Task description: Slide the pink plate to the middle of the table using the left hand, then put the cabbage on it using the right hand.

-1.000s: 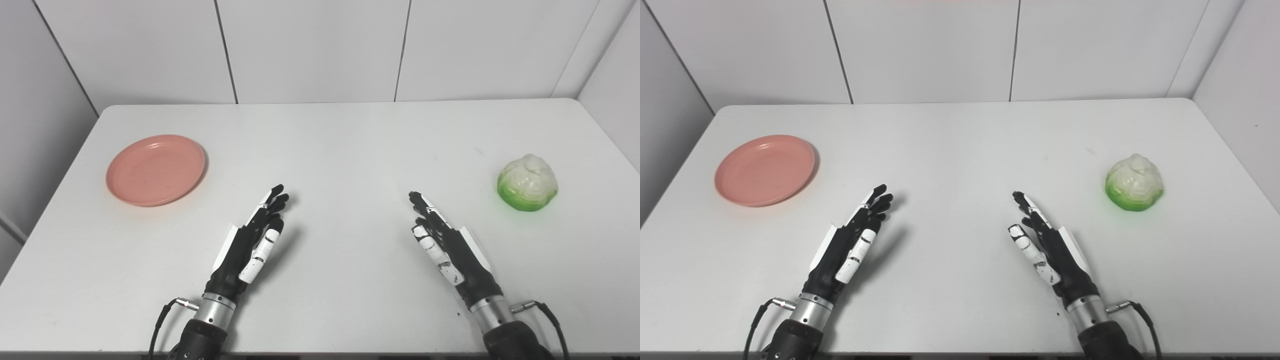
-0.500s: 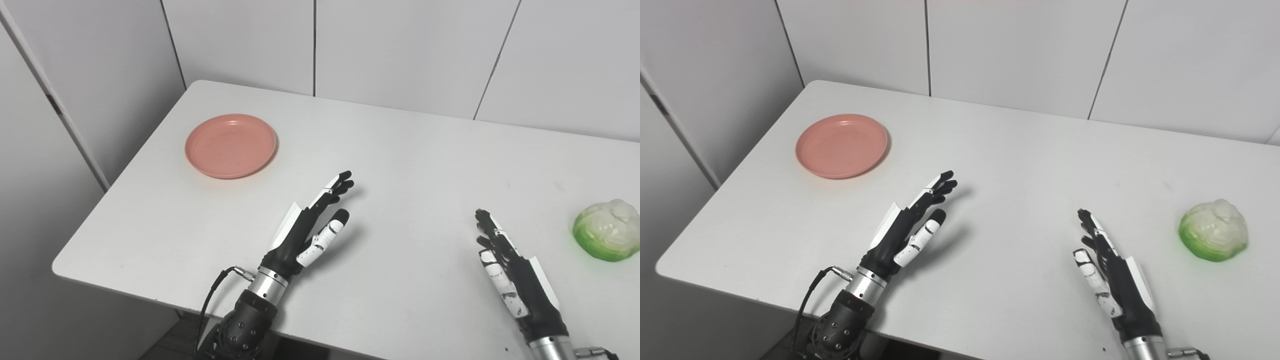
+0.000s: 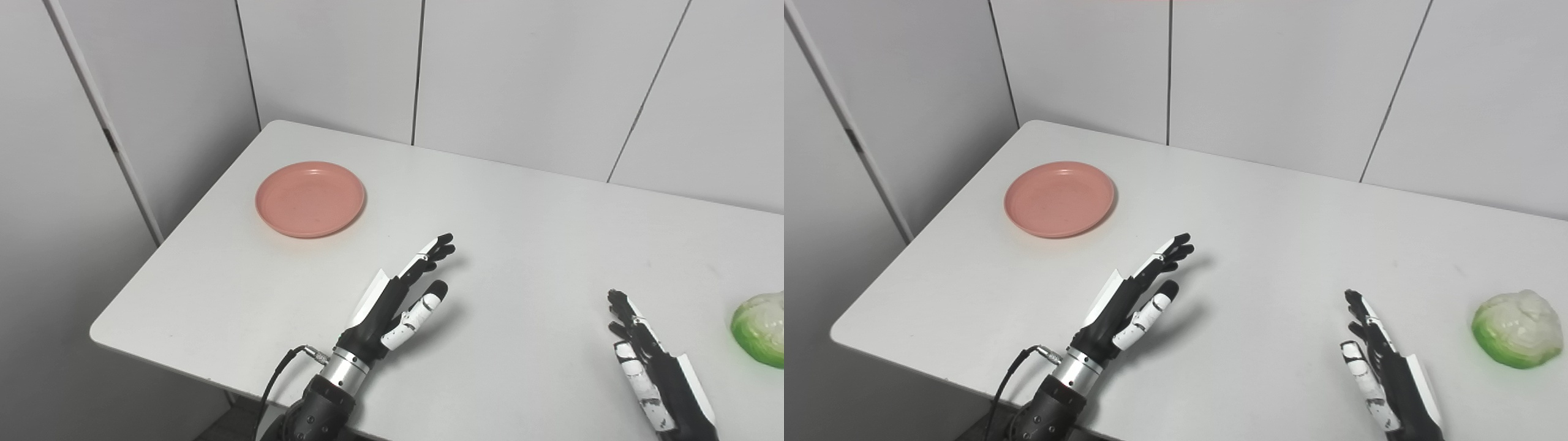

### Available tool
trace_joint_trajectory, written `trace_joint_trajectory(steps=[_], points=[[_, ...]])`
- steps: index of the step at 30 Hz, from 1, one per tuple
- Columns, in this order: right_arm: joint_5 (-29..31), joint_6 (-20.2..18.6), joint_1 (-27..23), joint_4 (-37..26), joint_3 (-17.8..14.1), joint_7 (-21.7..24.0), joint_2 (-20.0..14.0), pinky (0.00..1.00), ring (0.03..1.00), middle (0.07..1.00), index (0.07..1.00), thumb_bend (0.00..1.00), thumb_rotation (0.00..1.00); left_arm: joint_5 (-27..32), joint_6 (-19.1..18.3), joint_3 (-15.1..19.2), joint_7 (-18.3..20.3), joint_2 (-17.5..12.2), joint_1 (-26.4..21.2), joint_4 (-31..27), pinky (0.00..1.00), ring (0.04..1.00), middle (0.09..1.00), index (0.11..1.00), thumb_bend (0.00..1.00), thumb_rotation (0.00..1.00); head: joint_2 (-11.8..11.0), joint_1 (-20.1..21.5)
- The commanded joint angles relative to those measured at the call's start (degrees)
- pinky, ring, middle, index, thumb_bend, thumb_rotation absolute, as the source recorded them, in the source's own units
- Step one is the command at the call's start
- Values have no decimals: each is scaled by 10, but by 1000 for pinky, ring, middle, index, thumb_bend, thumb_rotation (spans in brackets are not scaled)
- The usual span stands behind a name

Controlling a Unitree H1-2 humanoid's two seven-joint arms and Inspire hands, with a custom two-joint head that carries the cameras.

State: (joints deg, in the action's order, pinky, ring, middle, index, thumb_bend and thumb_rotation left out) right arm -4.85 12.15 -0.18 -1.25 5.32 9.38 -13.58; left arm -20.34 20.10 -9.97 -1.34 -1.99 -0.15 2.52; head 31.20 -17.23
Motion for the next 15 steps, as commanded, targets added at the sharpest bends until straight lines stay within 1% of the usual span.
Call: trace_joint_trajectory(steps=[1,7,9,13,15], points=[[-2,14,4,18,-3,-2,-1,923,955,951,933,308,1000,3,-7,-14,-4,17,8,76,889,914,912,913,416,1000,1,0],[-10,7,8,9,-1,-7,6,923,953,947,931,309,1000,9,-16,-11,1,14,14,62,889,913,911,916,410,1000,0,2],[-11,-2,10,4,-1,-8,10,926,953,947,931,324,1000,11,-30,-9,5,15,16,52,890,915,913,918,418,1000,1,2],[-11,-3,12,-2,-1,-7,14,930,952,947,931,336,1000,30,-74,-5,21,18,21,26,906,922,918,925,451,1000,6,0],[-13,-10,15,-10,-1,-8,18,927,952,948,931,330,1000,48,-107,-2,36,19,23,4,905,926,924,929,466,1000,9,-1]])
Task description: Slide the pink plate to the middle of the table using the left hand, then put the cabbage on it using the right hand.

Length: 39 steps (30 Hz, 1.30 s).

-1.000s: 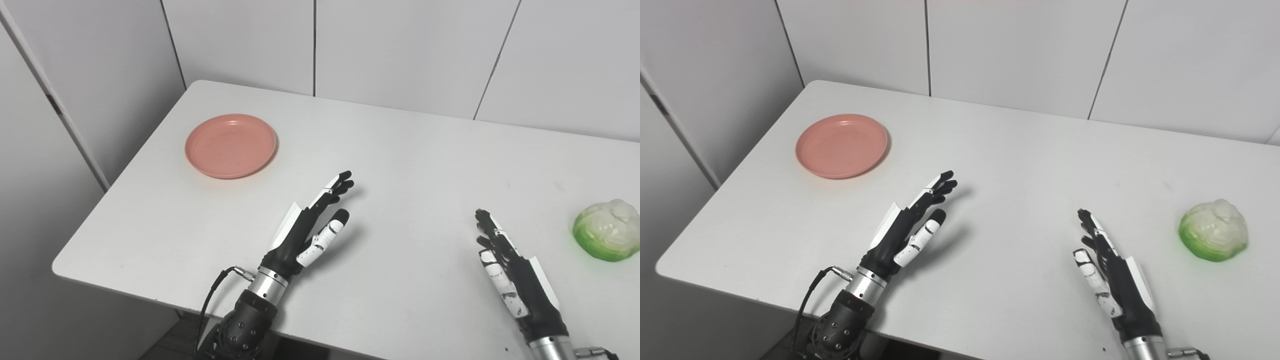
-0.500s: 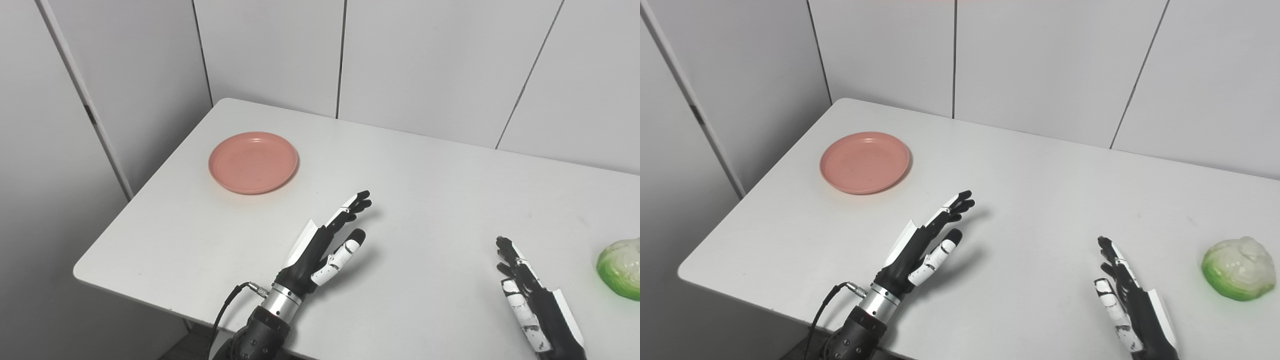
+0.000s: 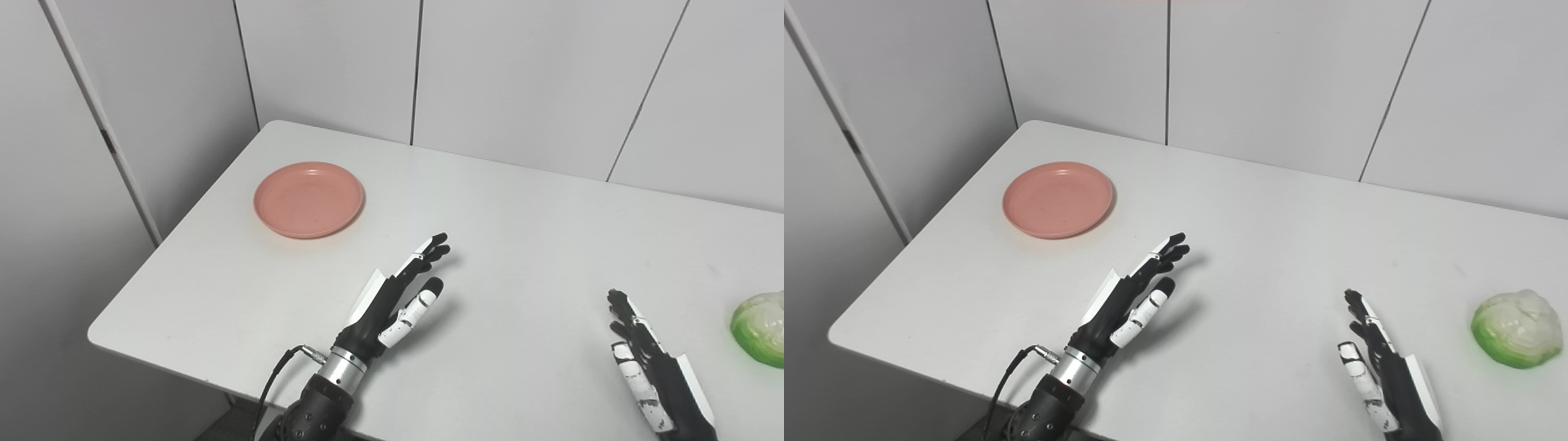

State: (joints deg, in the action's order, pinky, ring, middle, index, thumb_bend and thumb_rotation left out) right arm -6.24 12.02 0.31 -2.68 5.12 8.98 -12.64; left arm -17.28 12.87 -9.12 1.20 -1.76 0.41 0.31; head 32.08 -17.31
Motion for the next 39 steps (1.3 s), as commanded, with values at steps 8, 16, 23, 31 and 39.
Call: trace_joint_trajectory(steps=[8,16,23,31,39], points=[[0,-28,9,-6,4,-1,19,942,956,945,926,355,1000,60,-133,-1,47,8,12,-47,898,934,942,936,521,1000,4,4],[-13,5,-1,20,9,-7,22,915,947,939,923,354,1000,98,-156,20,54,1,-26,-99,883,916,926,908,426,996,1,5],[-19,5,-1,23,10,-12,25,908,941,935,918,377,1000,90,-191,34,57,-21,-77,-146,871,901,920,912,450,1000,0,4],[-18,6,-2,25,10,-12,27,904,940,936,918,358,1000,115,-213,58,62,-40,-128,-170,875,896,922,911,468,983,-3,5],[-20,14,-1,32,7,-13,26,898,935,932,916,366,1000,139,-206,97,54,-52,-179,-156,877,902,920,910,483,969,-7,6]])
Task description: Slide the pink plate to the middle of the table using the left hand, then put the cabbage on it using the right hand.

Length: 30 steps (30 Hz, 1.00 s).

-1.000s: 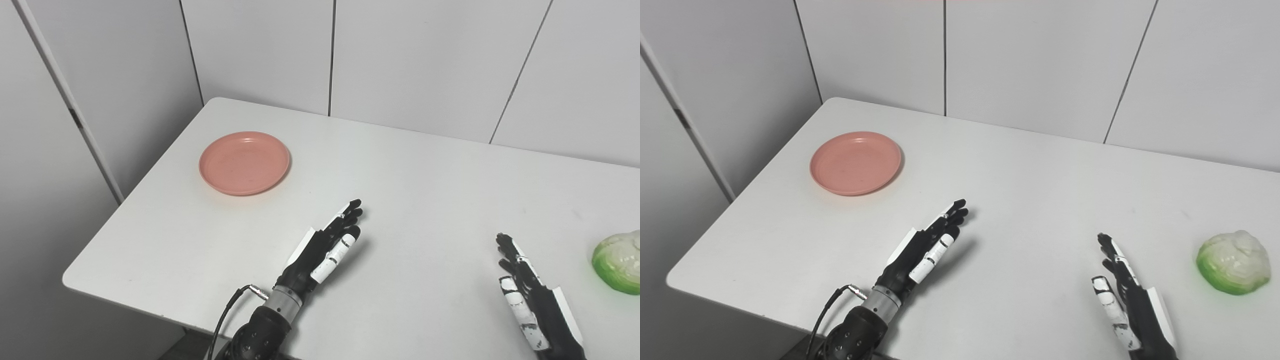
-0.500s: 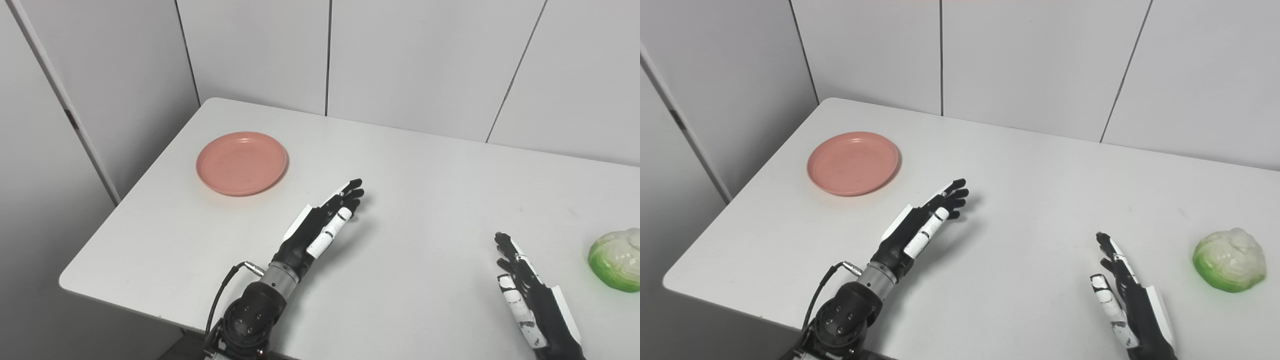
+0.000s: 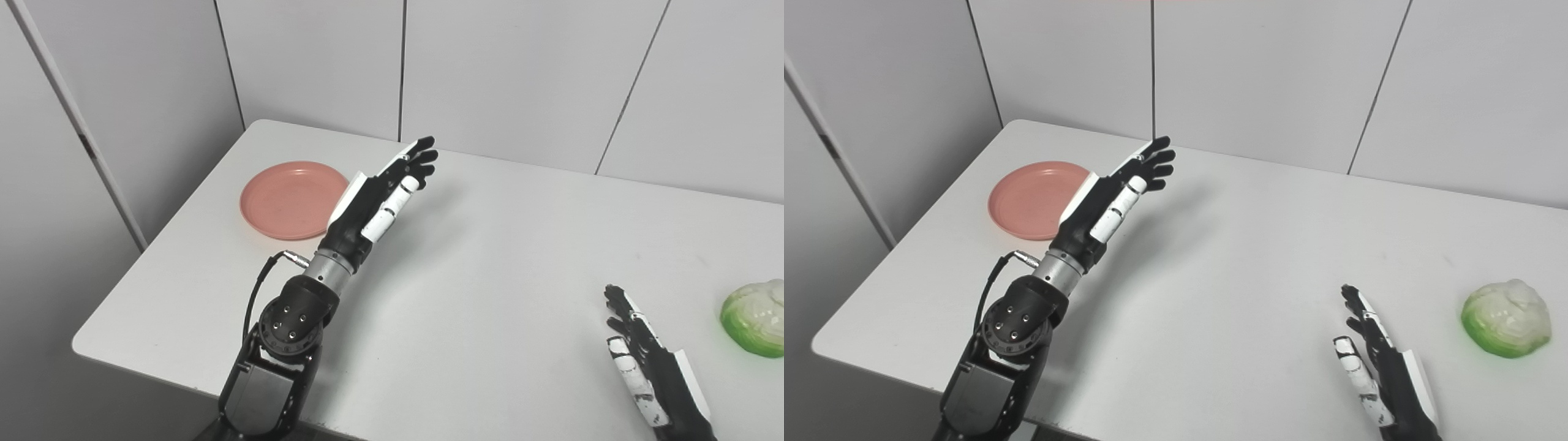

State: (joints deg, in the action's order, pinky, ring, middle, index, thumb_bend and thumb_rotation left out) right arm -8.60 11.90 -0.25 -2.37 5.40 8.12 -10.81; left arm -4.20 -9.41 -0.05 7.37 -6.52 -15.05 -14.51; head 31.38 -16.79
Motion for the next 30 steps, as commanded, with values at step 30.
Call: trace_joint_trajectory(steps=[30], points=[[11,6,9,22,0,3,-2,915,942,938,923,339,1000,72,3,141,-47,-106,-132,130,911,909,923,918,425,972,-5,-17]])
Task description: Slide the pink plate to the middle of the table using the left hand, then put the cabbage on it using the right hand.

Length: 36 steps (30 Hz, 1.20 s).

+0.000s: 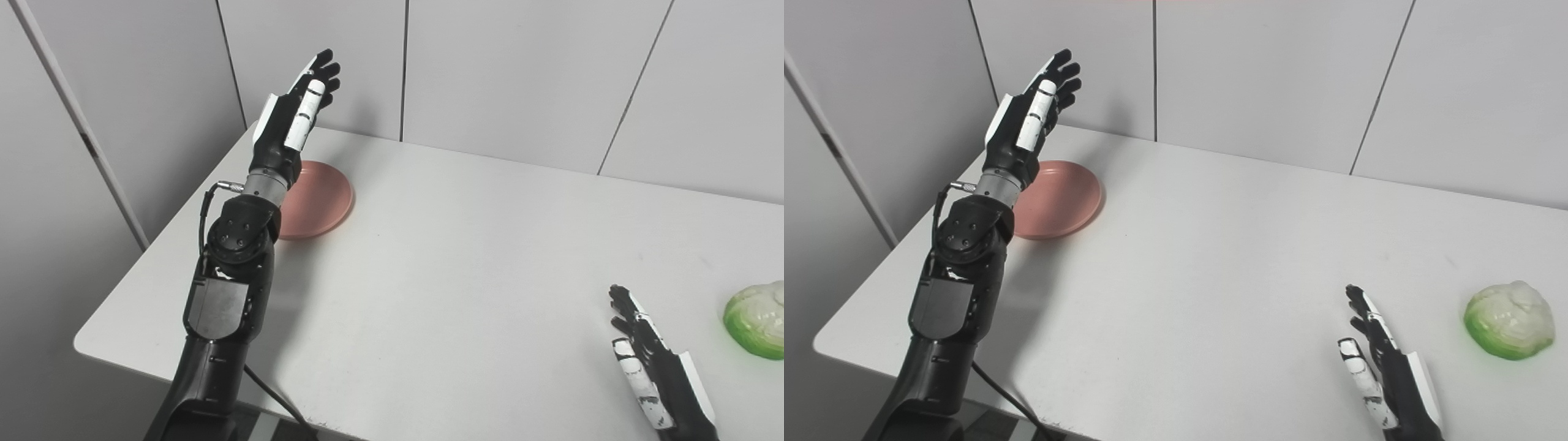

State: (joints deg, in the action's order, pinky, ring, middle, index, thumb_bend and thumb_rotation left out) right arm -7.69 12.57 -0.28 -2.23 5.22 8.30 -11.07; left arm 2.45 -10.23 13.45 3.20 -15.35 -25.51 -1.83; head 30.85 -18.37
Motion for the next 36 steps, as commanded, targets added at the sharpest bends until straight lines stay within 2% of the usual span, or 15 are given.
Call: trace_joint_trajectory(steps=[1,3,4,7,13,17,24,31,33,36], points=[[1,0,9,20,2,0,0,915,942,938,922,341,1000,8,17,9,-4,-23,-29,14,909,906,921,916,433,968,0,-2],[1,1,9,20,3,0,0,911,940,937,923,339,1000,12,22,15,-6,-29,-30,30,905,895,914,911,431,959,-1,-1],[1,1,9,21,3,0,0,908,940,938,925,328,1000,14,21,19,-9,-31,-31,36,875,883,902,897,431,904,0,-1],[-1,1,10,18,3,1,-2,903,938,939,927,329,1000,20,22,29,-16,-36,-33,60,847,887,901,898,403,870,1,-3],[9,-1,9,21,1,3,-4,911,942,940,924,335,1000,35,29,47,-18,-42,-35,88,882,906,914,885,392,921,-1,-5],[9,0,8,22,0,3,-7,910,941,936,922,351,1000,33,39,48,-18,-57,-32,112,902,920,934,923,367,996,-2,-8],[11,-2,8,21,-1,2,-8,923,944,941,927,322,1000,43,58,60,-25,-70,-25,138,907,921,934,920,387,1000,-3,-12],[11,-11,10,14,-2,2,-10,918,946,943,930,323,1000,60,36,81,-49,-65,-24,128,874,903,909,889,395,925,-2,-18],[11,-10,10,14,-3,3,-11,917,946,946,931,329,1000,62,28,84,-55,-63,-23,122,876,896,901,885,386,949,-1,-19],[13,-7,8,15,-3,3,-11,915,945,945,931,319,1000,66,39,87,-56,-69,-26,134,896,909,908,888,371,993,0,-19]])
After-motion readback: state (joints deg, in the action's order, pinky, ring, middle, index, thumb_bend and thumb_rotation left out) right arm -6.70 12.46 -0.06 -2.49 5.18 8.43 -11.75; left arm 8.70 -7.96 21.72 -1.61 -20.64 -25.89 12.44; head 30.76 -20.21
